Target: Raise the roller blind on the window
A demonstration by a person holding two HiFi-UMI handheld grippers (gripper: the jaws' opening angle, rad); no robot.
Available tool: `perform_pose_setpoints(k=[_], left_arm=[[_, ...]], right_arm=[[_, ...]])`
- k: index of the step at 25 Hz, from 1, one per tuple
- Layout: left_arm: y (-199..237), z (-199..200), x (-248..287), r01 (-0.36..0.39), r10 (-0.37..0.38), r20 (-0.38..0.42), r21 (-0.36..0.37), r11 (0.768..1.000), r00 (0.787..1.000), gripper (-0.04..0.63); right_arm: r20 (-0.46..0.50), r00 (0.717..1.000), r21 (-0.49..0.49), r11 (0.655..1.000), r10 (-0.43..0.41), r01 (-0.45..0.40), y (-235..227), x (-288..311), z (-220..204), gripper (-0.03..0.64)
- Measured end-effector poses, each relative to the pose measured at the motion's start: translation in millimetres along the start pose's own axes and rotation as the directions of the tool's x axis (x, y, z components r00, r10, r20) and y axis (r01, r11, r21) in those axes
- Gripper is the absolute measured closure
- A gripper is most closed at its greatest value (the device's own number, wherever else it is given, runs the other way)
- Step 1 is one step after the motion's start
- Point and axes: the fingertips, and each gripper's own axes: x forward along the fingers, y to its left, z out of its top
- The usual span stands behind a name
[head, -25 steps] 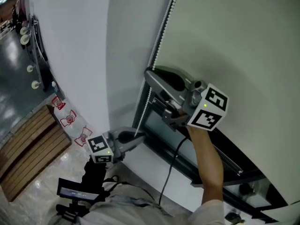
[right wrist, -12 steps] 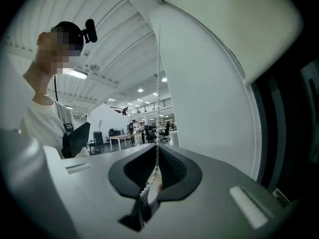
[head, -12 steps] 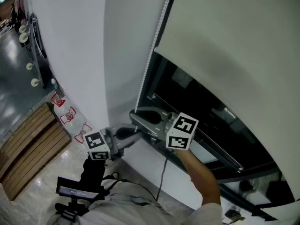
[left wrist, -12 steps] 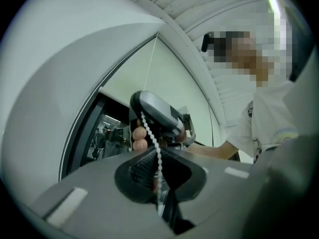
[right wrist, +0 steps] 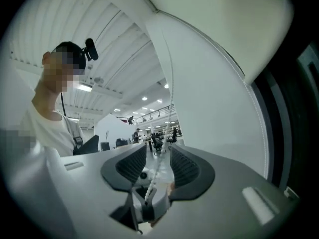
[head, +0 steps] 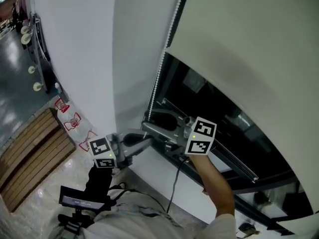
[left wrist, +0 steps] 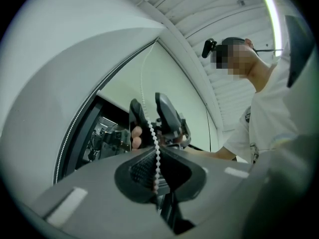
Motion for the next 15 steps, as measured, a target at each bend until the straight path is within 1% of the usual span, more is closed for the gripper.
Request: perform_pose_setpoints(k=[2, 6, 12, 15], left_arm=[[0.3, 0.0, -0.5, -0.001, 0.001, 0.002, 0.001, 1.0, 1.0, 0.597], [1.2, 0.1, -1.5, -0.005, 0.005, 0.006, 0.008, 1.0, 1.0, 0.597], [3.7, -2.5, -2.3, -0.014, 0.014, 0.0, 0.002, 1.0, 1.0, 0.597], [3.0, -2.9, -1.8, -0.011, 0.011, 0.001, 0.003, 1.0, 1.0, 0.597]], right_arm=[[0.035, 0.999, -0.019, 1.0, 0.018, -0.017, 1.7, 1.4, 23.8, 0.468], [0.068, 0.997, -0.109, 0.994, 0.036, -0.029, 1.9, 6.8, 72.1, 0.468], [0.123, 0.992, -0.19, 0.982, 0.04, -0.016, -2.9, 7.6, 134.6, 0.472], [0.146, 0.989, -0.231, 0.973, 0.032, 0.003, -3.2, 9.5, 160.9, 0.481]])
